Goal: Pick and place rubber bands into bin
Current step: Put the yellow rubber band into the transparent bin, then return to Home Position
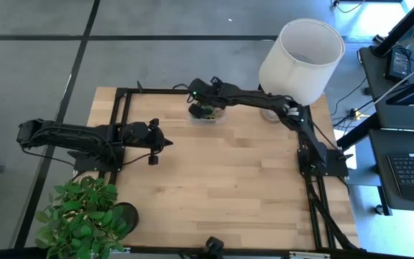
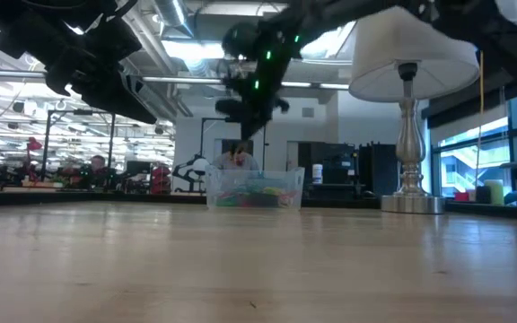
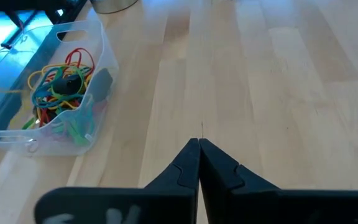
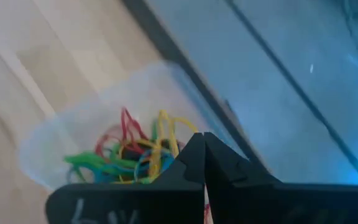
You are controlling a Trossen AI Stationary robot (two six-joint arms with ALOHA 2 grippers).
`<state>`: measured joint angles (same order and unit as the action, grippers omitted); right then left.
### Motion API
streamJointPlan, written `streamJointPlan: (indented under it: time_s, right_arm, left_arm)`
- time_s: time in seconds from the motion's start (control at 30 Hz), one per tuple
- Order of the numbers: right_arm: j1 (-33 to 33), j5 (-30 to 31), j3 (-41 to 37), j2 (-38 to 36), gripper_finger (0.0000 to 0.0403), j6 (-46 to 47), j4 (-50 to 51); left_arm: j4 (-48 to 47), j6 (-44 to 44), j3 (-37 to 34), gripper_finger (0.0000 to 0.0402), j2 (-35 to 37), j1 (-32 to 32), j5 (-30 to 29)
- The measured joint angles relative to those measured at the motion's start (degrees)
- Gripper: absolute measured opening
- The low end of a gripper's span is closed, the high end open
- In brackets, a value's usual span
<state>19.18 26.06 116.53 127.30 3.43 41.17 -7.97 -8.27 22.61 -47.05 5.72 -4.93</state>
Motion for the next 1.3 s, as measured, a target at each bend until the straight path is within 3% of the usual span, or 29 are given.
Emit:
streamJointPlan:
  time_s: [0.27, 0.6, 0.8, 1.0, 1.3]
  right_arm:
    - [1.1, -0.3, -0.1, 4.5, 0.0033, 0.4, 0.9]
    - [1.1, -0.2, -0.1, 0.8, 0.0119, 1.3, 10.1]
    - [-1.0, -0.4, -2.4, -1.8, 0.0127, 3.9, 16.6]
    - [-7.5, 0.0, -15.6, -8.9, 0.01, 5.4, 10.8]
    - [-18.4, 0.0, -47.9, -27.6, 0.0069, 15.4, -6.4]
  left_arm:
    - [0.0, 0.0, 0.0, 0.0002, 0.0, 0.0, 0.0]
    - [0.1, 0.0, 0.0, 0.0001, 0.0, 0.0, -0.4]
    - [0.6, 0.0, 0.0, 0.0002, 0.2, 0.0, -5.3]
    - [3.6, 0.8, -3.3, 0.0001, 3.6, -2.8, -2.8]
    - [24.6, 0.6, -16.1, 0.0001, 9.7, -12.9, -10.3]
